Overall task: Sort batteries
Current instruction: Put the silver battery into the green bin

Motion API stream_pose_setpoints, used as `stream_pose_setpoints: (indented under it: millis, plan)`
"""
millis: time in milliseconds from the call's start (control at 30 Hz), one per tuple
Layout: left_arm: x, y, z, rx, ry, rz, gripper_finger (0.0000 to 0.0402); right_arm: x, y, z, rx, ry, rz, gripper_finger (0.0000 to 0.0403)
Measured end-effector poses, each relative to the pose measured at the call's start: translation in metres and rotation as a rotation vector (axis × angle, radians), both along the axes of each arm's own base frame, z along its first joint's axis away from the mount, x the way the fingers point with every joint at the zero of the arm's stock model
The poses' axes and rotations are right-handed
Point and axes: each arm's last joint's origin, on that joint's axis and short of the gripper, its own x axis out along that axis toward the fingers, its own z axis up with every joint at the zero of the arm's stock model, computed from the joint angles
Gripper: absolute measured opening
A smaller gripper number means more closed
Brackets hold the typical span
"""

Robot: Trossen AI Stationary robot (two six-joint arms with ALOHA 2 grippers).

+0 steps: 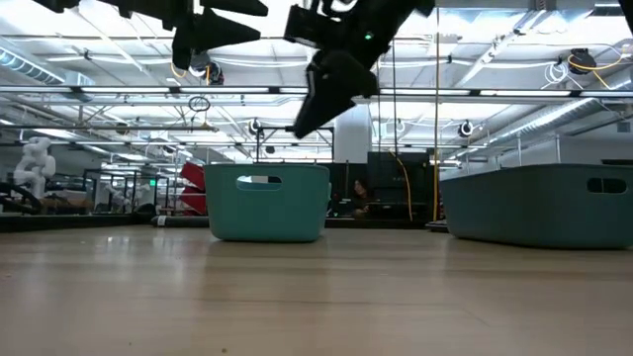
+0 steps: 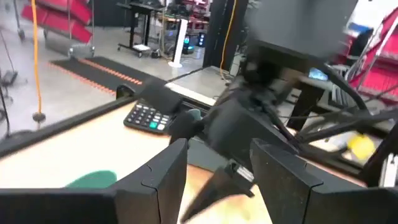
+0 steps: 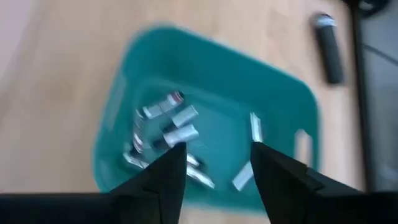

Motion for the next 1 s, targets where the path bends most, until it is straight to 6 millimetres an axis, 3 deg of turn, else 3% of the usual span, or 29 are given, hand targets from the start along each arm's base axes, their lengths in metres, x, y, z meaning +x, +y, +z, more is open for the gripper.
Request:
stream_pose_setpoints:
  millis: [100,333,533,800,1000]
  plan:
    - [0.000,0.001,0.000,-0.051,-0.020,0.028,0.0186,-0.009,0.017,0.001,-0.101,0.057,-0.026,0.0162]
    - [0.000,0.005,-0.002,-0.104,-0.032,0.112,0.0186,-0.027,0.066,-0.002,-0.111,0.130,0.084,0.0155]
    - [0.001,0.010,-0.002,-0.111,-0.037,0.136,0.0186,-0.054,0.084,-0.007,-0.155,0.132,0.063,0.0155]
    - [0.003,0.019,-0.002,-0.139,-0.046,0.141,0.0186,-0.122,0.093,-0.005,-0.058,0.062,-0.009,0.0155]
    - [0.005,0.022,0.000,-0.086,-0.022,0.110,0.0186,-0.184,0.099,-0.023,0.082,0.033,-0.031,0.0155]
